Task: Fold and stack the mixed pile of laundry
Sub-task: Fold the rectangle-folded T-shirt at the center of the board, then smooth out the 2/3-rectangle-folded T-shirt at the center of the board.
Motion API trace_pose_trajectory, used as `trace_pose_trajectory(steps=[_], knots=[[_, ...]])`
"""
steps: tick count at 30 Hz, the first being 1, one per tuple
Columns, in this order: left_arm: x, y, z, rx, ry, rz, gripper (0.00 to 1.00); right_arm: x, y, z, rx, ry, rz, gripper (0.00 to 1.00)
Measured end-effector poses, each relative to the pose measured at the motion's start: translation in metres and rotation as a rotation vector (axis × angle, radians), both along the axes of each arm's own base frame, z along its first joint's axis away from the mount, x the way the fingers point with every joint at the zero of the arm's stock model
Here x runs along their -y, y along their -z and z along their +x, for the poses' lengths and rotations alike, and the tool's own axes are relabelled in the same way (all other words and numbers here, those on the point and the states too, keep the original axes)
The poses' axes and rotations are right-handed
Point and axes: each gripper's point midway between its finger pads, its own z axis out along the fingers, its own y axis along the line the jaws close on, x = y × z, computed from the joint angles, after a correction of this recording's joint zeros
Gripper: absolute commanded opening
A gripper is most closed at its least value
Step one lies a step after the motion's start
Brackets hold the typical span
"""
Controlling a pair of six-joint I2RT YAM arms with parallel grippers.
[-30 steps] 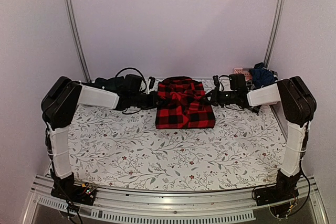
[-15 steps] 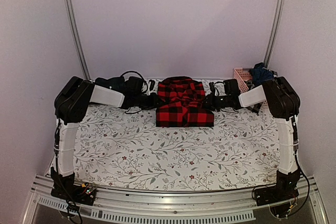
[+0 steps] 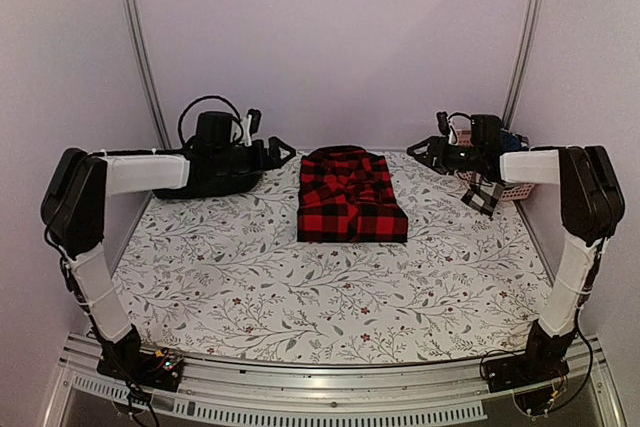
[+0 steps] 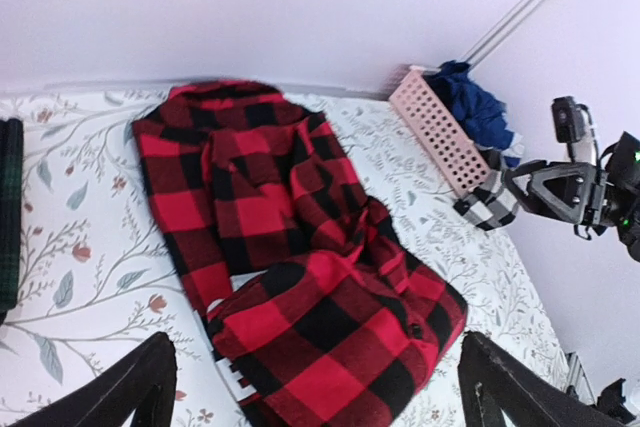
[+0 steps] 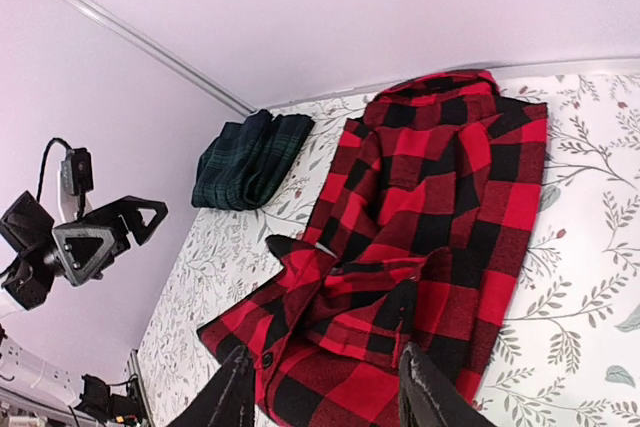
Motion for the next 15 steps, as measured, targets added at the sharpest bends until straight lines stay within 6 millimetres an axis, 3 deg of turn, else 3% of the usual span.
trace_pose_trajectory(steps=[3, 5, 10, 12, 15], knots=[[0.01, -0.037, -0.014, 0.077, 0.048, -0.034, 0.92, -0.005, -0.02, -0.02, 0.05, -0.046, 0.009, 0.21], [0.024, -0.043, -0.024, 0.094, 0.093, -0.044, 0.91, -0.013, -0.01, -0.038, 0.022, -0.082, 0.009, 0.21], [0.063, -0.013, -0.05, 0.04, 0.212, -0.025, 0.91, -0.037, 0.048, -0.074, -0.134, -0.159, -0.027, 0.21], [0.079, 0.007, -0.057, -0.003, 0.256, -0.009, 0.88, -0.047, 0.058, -0.078, -0.162, -0.183, -0.037, 0.21], [0.099, 0.031, -0.062, -0.055, 0.308, 0.005, 0.83, -0.061, 0.057, -0.071, -0.153, -0.215, -0.051, 0.19]])
